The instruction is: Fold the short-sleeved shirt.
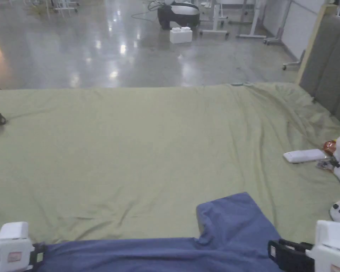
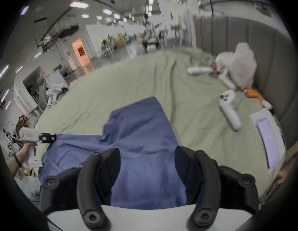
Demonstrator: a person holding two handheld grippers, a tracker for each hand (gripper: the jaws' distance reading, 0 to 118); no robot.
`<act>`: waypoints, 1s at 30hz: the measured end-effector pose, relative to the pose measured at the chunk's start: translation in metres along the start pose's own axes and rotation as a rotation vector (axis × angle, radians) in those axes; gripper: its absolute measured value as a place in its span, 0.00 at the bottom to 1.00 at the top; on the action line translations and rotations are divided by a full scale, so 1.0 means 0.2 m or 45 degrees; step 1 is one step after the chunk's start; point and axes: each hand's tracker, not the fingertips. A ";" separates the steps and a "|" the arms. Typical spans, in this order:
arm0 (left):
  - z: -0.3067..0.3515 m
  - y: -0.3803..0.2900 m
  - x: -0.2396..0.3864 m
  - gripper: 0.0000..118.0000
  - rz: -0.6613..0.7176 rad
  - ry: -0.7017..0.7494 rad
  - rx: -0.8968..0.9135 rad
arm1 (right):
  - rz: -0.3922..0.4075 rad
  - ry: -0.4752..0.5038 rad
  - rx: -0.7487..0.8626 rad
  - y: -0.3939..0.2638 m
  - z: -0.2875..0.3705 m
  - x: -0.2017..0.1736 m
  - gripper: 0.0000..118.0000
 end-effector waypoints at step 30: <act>1.03 -0.93 -0.19 0.00 0.035 -0.189 0.278 | 0.077 -0.107 0.080 -0.65 0.61 -0.01 0.00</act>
